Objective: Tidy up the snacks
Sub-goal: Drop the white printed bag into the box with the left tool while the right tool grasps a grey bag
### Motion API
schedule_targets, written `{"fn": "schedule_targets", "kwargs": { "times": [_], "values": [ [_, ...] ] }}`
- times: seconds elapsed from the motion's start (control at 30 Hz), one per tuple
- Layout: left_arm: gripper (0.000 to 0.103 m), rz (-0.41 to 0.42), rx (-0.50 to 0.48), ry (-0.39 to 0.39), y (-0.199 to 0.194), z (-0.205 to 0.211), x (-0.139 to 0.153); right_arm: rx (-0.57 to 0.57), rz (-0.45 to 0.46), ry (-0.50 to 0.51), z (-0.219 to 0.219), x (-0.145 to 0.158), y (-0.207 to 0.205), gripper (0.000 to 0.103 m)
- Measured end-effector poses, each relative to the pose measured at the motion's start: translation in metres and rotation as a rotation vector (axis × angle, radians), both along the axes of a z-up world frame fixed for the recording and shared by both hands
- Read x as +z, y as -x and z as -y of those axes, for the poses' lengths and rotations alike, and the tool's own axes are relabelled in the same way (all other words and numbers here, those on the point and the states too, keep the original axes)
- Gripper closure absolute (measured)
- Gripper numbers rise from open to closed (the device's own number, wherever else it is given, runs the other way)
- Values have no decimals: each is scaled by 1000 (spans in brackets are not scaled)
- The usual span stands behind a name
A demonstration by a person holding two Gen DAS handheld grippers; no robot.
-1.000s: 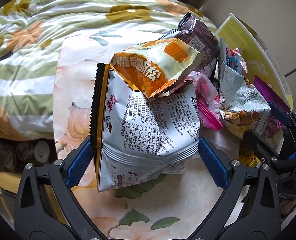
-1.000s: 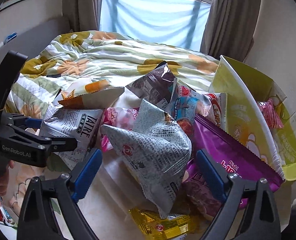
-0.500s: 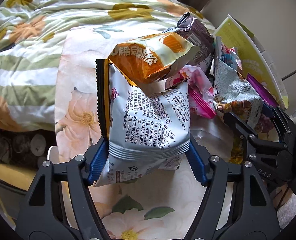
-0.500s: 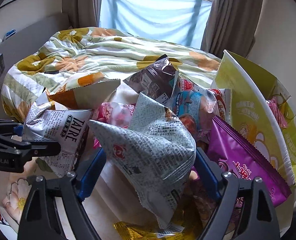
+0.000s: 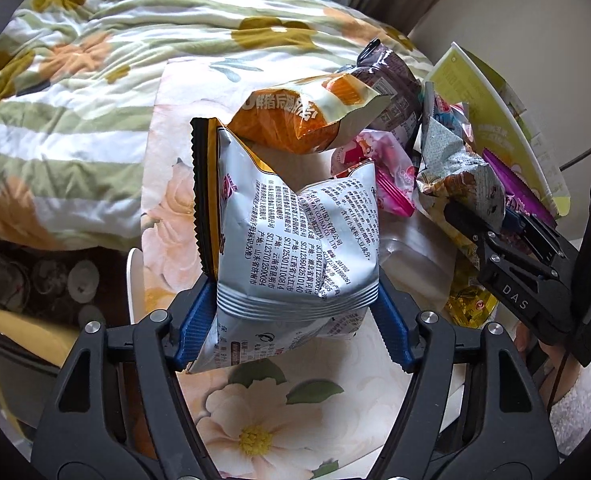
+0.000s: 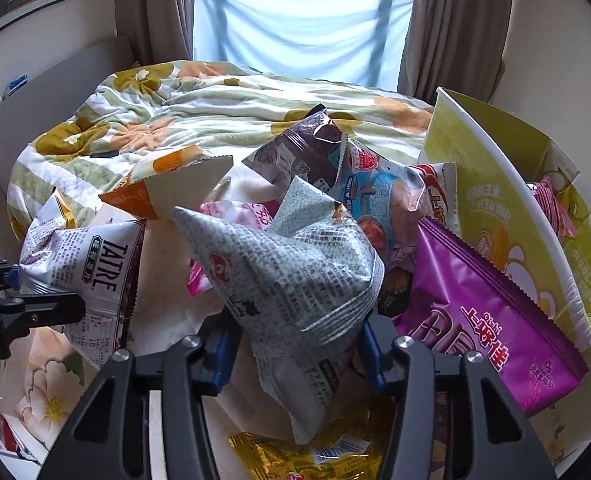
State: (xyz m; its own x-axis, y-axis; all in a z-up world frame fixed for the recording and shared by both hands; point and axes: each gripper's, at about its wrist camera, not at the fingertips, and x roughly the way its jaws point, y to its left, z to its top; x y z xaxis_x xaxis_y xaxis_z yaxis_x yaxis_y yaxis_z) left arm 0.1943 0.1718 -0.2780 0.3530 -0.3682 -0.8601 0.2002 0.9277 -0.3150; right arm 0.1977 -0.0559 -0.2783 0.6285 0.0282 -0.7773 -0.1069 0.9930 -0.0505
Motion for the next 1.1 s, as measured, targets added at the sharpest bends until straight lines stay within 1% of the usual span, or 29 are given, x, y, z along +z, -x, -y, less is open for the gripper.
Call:
{"fn": "schedule_targets", "kwargs": {
  "times": [0.1,0.3,0.43,0.63,0.77,0.87,1.0,1.1],
  "values": [
    [34,16,1,-1,6,-2,8,-10,13,-23,2,7,4,59],
    [34,54,6,-2,17,-1,32,-15,51,-82,2,30,17,59],
    [34,85,9,-6,22,1,57,-15,85,-118,3,57,28,59],
    [34,154,5,-11,23,18,106,-21,143,-173,20,108,44,59],
    [34,210,-4,-19,19,43,138,-30,171,-201,44,138,50,59],
    [34,247,-10,-14,17,71,160,-33,180,-212,70,157,53,59],
    [34,277,-18,-14,14,121,182,-34,193,-201,111,174,57,59],
    [34,282,-35,4,9,165,191,-35,185,-188,149,181,58,59]
  ]
}}
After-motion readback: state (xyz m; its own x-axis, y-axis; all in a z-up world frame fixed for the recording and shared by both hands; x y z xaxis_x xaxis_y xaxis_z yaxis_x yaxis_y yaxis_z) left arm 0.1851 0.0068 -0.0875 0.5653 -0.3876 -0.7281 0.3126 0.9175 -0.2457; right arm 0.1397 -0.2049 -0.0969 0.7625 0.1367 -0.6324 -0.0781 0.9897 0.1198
